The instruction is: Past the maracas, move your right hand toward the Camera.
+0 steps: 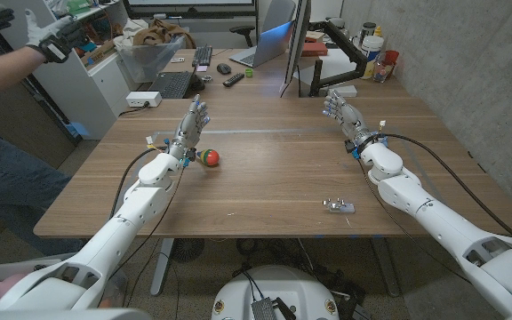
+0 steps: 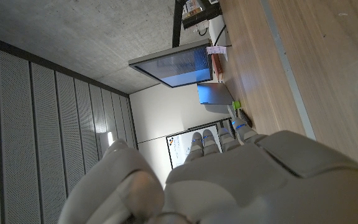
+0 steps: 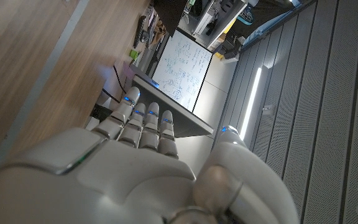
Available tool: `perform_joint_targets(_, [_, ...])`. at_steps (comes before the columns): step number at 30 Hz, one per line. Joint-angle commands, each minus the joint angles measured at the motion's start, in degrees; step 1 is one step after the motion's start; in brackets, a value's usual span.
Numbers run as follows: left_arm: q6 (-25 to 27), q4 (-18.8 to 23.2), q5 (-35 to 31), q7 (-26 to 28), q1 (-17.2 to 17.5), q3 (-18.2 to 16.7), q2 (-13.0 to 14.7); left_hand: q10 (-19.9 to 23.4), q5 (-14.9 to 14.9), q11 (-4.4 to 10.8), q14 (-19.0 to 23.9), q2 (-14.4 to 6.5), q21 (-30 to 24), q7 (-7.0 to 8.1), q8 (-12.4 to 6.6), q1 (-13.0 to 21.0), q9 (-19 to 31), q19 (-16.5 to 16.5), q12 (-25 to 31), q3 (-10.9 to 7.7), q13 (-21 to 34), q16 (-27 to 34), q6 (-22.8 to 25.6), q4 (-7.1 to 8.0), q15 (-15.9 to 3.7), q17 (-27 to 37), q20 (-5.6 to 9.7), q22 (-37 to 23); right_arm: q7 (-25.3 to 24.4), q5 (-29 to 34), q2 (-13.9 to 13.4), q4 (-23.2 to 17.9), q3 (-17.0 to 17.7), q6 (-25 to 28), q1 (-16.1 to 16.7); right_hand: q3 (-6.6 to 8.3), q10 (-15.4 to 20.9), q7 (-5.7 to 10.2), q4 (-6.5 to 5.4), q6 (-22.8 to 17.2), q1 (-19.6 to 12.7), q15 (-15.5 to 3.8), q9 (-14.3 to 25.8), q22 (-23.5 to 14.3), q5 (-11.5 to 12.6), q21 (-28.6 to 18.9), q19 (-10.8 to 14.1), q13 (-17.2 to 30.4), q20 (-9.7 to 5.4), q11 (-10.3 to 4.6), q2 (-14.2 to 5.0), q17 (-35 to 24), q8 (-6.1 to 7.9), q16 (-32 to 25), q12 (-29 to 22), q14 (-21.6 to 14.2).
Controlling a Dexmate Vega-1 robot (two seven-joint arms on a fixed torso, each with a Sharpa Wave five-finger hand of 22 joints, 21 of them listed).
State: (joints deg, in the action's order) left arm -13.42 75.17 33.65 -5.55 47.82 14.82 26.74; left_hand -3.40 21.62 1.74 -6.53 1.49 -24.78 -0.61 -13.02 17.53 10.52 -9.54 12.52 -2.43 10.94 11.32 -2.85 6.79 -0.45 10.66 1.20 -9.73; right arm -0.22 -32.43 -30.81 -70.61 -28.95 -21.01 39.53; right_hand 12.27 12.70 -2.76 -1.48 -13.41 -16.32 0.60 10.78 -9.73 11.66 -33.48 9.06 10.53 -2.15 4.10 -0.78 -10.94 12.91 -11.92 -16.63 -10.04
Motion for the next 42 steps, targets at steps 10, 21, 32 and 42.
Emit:
perform_joint_targets(10, [0.32,1.33,-0.07,0.44,0.57,-0.21,0.70,0.48,0.38,0.25,0.34,-0.35,0.30,0.06,-0.14,0.46,0.30,0.14,0.26,0.43,0.02,0.13,0.64,0.03,-0.15,0.07,-0.44,-0.31,-0.10,1.24,-0.99,-0.34,-0.01,0.18,-0.99,0.00,0.65,-0.10,0.51,-0.74,-0.54,0.09,0.20,-0.14,0.20,0.60,0.34,0.18,-1.26,0.01,-0.39,0.02,-0.10,0.01,0.13,-0.59])
perform_joint_targets(21, [0.43,1.32,-0.08,0.49,0.52,-0.16,0.76,0.78,0.40,0.48,0.60,-0.44,0.56,0.11,-0.17,0.53,0.30,0.24,0.28,0.58,0.02,0.15,1.18,0.00,-0.24,0.06,-0.65,-0.32,-0.73,2.82,-1.76,-0.15,-0.06,0.18,-1.60,0.09,0.81,-0.15,0.69,-0.68,-0.73,0.21,0.20,-0.15,0.22,0.96,0.35,0.19,-1.25,0.14,-0.55,0.05,-0.26,0.16,0.24,-0.39])
perform_joint_targets(32, [0.38,2.14,-0.14,0.79,0.96,-0.37,1.16,1.22,0.42,0.32,1.04,-0.54,0.81,0.05,-0.52,0.61,0.31,0.64,0.30,0.81,0.02,0.20,2.71,-0.03,-0.18,0.06,-0.88,-0.33,-1.71,4.25,-2.80,-1.13,0.00,0.66,-1.58,0.17,0.82,-0.10,0.96,-0.56,-1.00,0.22,0.21,-0.15,0.23,1.38,0.30,0.20,-1.21,0.07,-0.59,0.09,-0.45,0.27,0.42,-0.29])
perform_joint_targets(42, [0.37,2.66,-0.21,0.81,1.15,-0.22,1.28,1.31,0.43,0.38,1.11,-0.58,0.96,0.08,-0.46,0.64,0.31,0.71,0.27,0.91,0.01,0.18,2.88,-0.04,-0.11,0.06,-1.06,-0.34,-2.26,5.14,-4.22,-2.24,0.29,1.26,-1.08,0.22,0.98,-0.04,1.27,-0.54,-1.31,0.33,0.22,-0.16,0.23,1.81,0.18,0.21,-1.07,0.14,-0.54,0.14,-0.58,0.40,0.54,-0.14])
